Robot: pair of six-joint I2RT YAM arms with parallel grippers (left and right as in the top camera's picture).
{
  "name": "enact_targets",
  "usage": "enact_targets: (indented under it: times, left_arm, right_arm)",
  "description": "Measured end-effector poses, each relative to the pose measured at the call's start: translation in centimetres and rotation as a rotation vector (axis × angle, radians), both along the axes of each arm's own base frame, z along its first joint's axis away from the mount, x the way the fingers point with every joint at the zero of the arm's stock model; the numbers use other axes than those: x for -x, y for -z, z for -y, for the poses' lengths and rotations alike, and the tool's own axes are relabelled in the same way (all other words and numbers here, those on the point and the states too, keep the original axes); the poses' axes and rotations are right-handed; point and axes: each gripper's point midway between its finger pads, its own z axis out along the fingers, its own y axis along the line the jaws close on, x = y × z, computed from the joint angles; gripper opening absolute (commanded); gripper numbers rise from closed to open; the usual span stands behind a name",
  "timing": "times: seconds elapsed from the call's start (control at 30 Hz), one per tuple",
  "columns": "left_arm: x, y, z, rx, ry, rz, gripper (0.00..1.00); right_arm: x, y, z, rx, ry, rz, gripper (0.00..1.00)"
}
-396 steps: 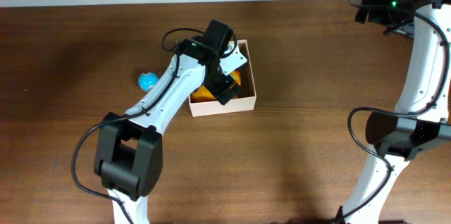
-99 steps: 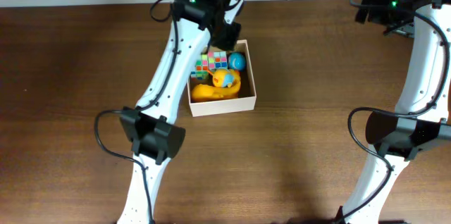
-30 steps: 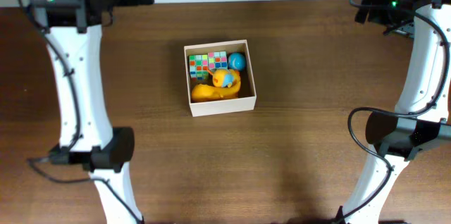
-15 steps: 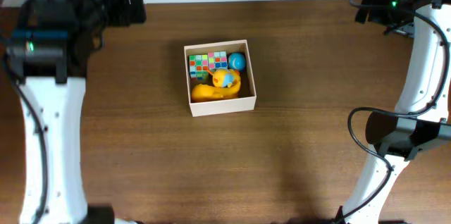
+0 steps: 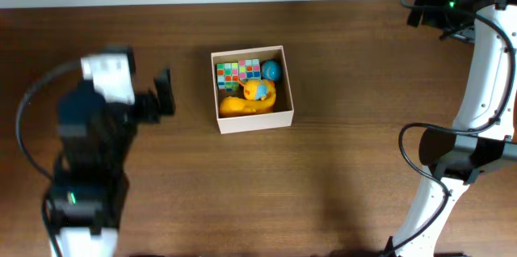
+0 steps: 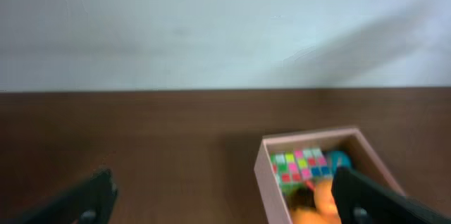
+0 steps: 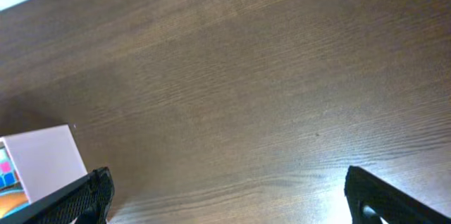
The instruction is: Pack container
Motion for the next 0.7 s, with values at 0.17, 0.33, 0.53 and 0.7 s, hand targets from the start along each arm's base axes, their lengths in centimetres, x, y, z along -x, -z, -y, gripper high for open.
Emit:
enact_targets:
  times: [0.17,0.33,0.53,0.7]
  left_arm:
    - [3.9,4.4,-0.2,0.002,-0.003,0.061,0.99]
    - [6.7,9.7,-0.3,0.002,-0.003,0.060,0.99]
    - [8.3,13.3,-0.4,0.001,-0.003,0.058,0.99]
    - [9.0,15.5,-0.4,0.001,-0.004,0.063,0.99]
  right_arm:
    - [0.0,0.0,0.0,0.000,0.000,0.000,0.99]
    - [0.0,0.0,0.0,0.000,0.000,0.000,0.99]
    - [0.0,0.0,0.0,0.000,0.000,0.000,0.99]
    - [0.0,0.0,0.0,0.000,0.000,0.000,0.99]
